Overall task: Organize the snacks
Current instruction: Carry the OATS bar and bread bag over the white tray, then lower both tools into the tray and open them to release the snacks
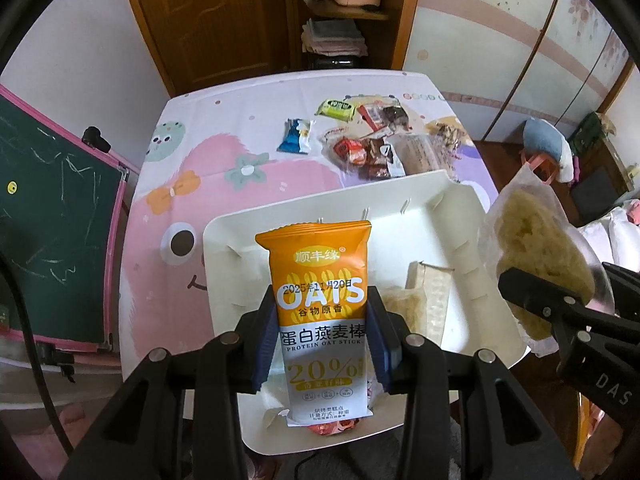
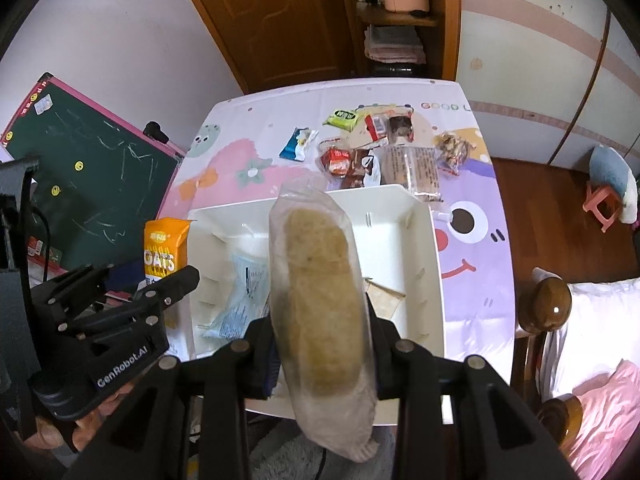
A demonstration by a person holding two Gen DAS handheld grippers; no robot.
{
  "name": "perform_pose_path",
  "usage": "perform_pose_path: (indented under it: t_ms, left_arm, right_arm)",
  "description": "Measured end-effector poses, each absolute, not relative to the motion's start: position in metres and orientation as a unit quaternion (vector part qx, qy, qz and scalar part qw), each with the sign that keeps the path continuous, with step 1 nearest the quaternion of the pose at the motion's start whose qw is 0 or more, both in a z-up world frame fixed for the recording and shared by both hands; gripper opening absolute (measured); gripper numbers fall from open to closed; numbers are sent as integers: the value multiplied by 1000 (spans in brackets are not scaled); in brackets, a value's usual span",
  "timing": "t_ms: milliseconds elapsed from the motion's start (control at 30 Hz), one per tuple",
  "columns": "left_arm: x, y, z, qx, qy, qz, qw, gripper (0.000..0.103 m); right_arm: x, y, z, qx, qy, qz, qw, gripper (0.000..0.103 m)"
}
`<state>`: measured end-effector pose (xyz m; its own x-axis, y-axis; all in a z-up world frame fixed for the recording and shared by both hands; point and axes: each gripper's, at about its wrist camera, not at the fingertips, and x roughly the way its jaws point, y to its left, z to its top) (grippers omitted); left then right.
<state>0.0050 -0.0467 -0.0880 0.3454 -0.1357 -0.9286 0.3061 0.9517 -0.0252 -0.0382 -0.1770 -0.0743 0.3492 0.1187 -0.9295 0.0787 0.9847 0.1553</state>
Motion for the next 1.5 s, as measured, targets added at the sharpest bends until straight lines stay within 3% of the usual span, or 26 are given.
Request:
perform_pose_path:
  t_ms: [433,467,567,733,1500]
  left_arm:
    - [3,-39,-92,85,559,-127,815,40]
    - [3,-38,-91,85,558,-124,816,43]
    - [3,-34,-89,84,554,-114,821,75]
    - [3,-31,-83,82,543,-113,828,85]
    - [7,-36,-81,74,549,-117,824,86]
  right_arm:
    - [-34,-163,-78,73,576,16,814,34]
    - [-35,-163,-78,72,577,16,814,34]
    - [-34,-161,-75,72,573,15,816,40]
    - [-34,-158,-71,68,566,8,822,49]
    - [-37,-166,-71,85,567,0,819,49]
